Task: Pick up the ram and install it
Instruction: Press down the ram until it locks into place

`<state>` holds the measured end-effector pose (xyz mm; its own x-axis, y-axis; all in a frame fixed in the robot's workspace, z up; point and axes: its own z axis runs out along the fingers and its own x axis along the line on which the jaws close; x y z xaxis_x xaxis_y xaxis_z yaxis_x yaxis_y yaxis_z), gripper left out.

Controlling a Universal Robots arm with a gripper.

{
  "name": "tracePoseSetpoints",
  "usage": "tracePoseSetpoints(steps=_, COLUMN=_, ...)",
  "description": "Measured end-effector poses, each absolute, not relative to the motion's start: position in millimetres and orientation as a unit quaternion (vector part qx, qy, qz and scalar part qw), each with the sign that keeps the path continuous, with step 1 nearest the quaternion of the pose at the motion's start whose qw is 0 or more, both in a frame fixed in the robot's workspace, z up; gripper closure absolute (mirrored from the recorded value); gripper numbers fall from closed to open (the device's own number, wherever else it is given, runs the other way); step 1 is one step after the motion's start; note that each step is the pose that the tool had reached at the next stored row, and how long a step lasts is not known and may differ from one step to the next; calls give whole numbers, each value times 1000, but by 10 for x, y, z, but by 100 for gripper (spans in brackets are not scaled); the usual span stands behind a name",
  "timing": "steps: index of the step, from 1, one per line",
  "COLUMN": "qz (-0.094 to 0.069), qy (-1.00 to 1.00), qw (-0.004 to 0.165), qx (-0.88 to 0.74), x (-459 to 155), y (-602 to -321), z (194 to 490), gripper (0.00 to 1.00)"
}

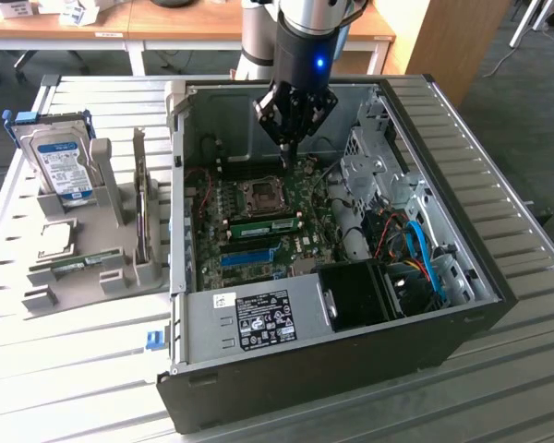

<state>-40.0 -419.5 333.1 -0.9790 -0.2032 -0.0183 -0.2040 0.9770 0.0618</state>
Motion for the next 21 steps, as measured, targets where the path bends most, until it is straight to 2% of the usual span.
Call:
tracePoseSetpoints(steps=10, qz=33, qy=997, qw=-10, qx=-75, x=-401, y=-4195, z=3331, gripper=89)
tracePoseSetpoints(steps=21, qz=34, qy=999, qw=-14, qx=-9, x=-401, y=-4195, z=3331, gripper=89)
